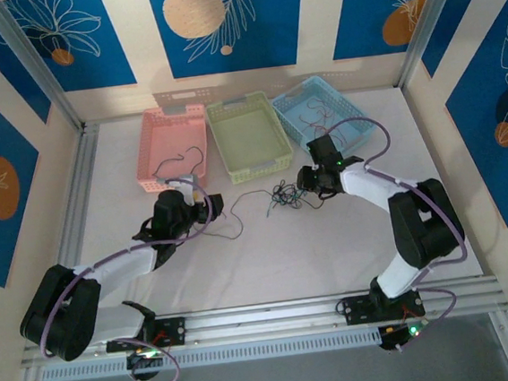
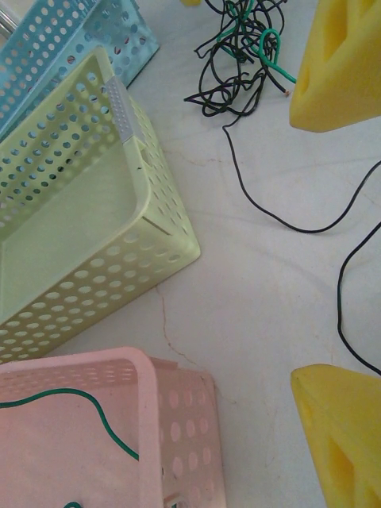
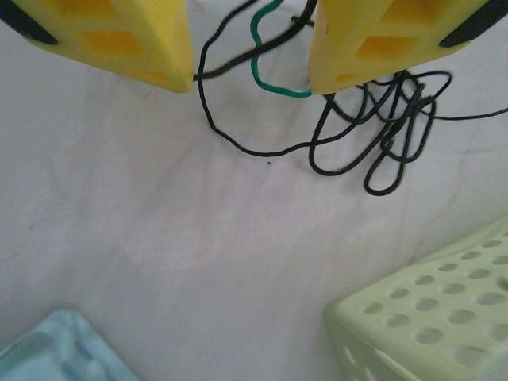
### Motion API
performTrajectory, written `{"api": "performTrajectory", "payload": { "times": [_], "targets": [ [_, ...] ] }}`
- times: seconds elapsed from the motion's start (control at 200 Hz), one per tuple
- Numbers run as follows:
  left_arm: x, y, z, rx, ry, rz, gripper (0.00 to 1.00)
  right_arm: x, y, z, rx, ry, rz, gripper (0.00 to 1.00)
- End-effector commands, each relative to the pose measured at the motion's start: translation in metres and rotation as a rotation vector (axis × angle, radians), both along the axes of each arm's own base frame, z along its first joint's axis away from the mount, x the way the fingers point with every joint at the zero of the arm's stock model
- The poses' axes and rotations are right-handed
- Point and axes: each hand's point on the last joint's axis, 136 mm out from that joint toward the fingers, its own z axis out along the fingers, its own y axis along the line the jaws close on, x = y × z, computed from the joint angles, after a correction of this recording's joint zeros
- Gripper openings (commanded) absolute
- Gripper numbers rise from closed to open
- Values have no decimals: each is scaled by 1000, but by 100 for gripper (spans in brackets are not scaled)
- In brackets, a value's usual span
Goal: Untangle the cables
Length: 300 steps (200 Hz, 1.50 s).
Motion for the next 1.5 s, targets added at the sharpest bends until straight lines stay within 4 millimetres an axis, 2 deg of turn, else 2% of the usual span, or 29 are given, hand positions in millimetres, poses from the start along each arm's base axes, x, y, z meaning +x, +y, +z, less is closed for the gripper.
{"api": "performTrajectory", "payload": {
  "times": [0.0,0.125,0.205,0.305,0.385,0.48,0.555,0.595,0.63,0.705,0.79,0.945,1.07,1.326,1.496],
  "targets": [
    [3,1,9,-13,-37,10,77,6,11,-5,22,37,-1,44],
    [3,0,9,-13,-35,6,77,9,23,-13,32,55,45,39],
    [3,0,9,-14,-35,6,77,7,40,-10,50,35,115,27],
    [2,-1,10,-18,-37,3,77,-2,77,9,108,-28,267,13],
    [0,-5,14,-33,-51,-28,75,-15,111,31,246,-68,403,7],
    [-4,-9,18,-51,-74,-53,75,-31,144,59,385,-119,544,5],
    [-4,-7,18,-48,-75,-40,75,-32,154,70,372,-146,586,7],
    [-4,-7,17,-47,-72,-38,75,-30,154,73,345,-153,587,9],
    [-4,-7,17,-47,-70,-40,75,-27,153,75,329,-158,587,15],
    [-3,-8,16,-45,-66,-46,75,-19,147,79,292,-175,561,37],
    [-4,-9,17,-46,-68,-50,75,-10,132,74,228,-168,496,45],
    [-5,-13,17,-51,-70,-72,75,-14,116,64,191,-127,442,45],
    [-6,-18,17,-55,-66,-96,74,-35,110,50,177,-42,394,43],
    [-8,-26,18,-53,-66,-132,73,-62,97,56,172,43,313,35],
    [-8,-26,16,-47,-62,-132,73,-75,95,42,181,92,304,35]
  ]
}}
